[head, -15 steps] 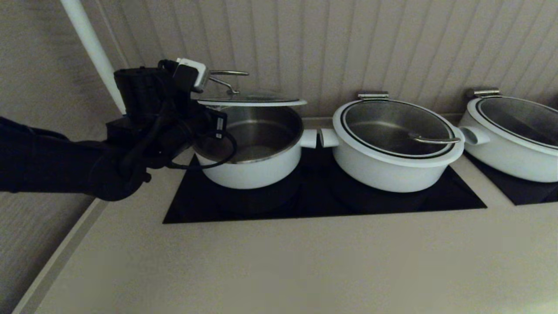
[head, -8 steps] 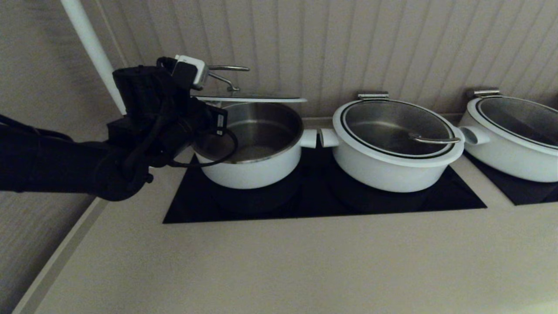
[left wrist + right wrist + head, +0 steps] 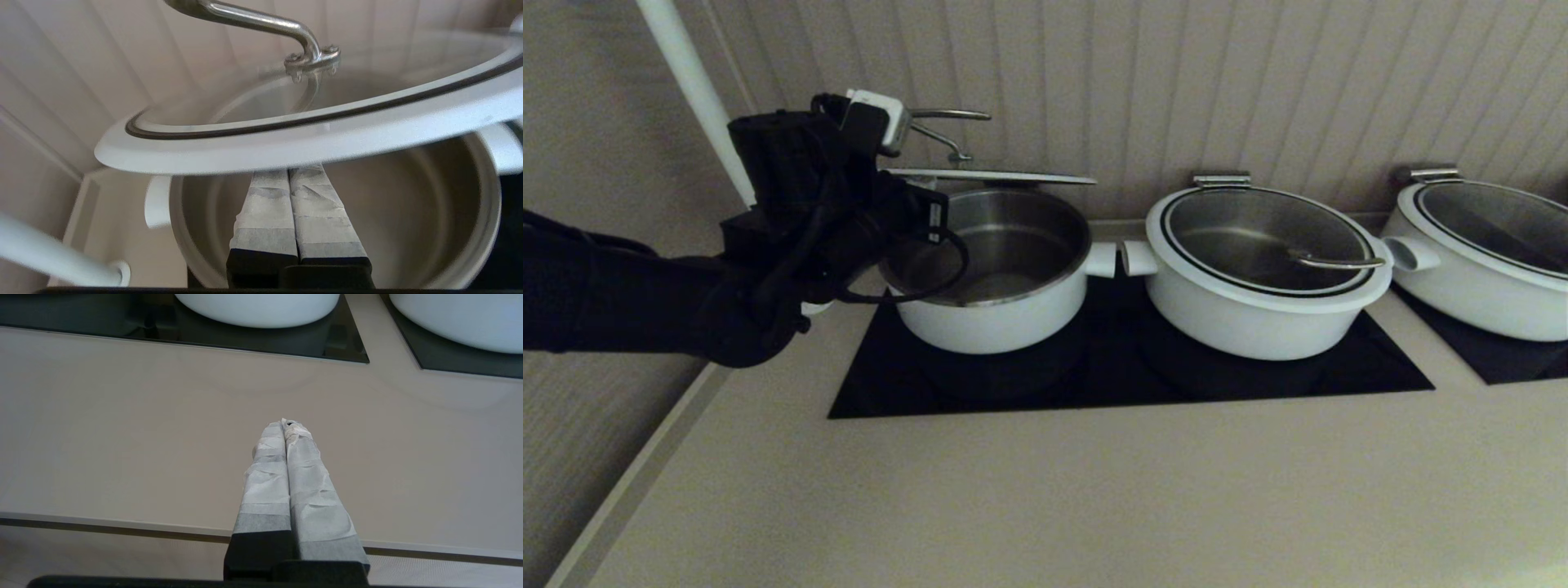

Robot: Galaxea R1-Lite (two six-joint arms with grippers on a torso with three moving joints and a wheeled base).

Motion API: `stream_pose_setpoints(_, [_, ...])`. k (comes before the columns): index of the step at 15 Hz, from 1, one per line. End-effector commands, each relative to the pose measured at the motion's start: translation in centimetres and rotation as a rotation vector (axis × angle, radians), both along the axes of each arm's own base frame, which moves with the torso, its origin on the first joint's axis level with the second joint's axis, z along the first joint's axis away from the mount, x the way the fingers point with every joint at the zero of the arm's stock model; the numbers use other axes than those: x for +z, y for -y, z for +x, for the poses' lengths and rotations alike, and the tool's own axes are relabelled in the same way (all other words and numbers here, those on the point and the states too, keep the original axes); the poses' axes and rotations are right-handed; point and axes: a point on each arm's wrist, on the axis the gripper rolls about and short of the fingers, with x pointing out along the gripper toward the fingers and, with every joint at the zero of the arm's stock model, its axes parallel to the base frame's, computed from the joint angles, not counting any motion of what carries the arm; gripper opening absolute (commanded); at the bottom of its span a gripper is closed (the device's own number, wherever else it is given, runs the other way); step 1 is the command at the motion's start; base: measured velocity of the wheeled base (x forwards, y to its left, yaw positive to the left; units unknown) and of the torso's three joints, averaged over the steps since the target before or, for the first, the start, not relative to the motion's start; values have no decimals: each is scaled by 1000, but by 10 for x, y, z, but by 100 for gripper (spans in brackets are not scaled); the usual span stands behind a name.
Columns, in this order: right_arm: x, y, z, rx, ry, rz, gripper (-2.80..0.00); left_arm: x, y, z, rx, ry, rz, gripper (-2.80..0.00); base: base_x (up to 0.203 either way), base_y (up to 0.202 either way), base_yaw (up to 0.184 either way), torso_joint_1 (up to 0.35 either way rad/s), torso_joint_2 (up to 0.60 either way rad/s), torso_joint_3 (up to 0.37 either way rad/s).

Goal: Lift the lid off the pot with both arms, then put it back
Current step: Open the pot lid completely

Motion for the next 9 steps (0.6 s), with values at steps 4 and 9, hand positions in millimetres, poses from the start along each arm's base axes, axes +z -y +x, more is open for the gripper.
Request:
stream_pose_setpoints(4, [0,0,0,-1,5,-2,-280,12,1,2,1,45,-14,-280,0,0,0,0,0,0])
stream_pose_setpoints(9, [0,0,0,1,5,-2,-280,17,3,6,-1,64,-20,-280,0,0,0,0,0,0])
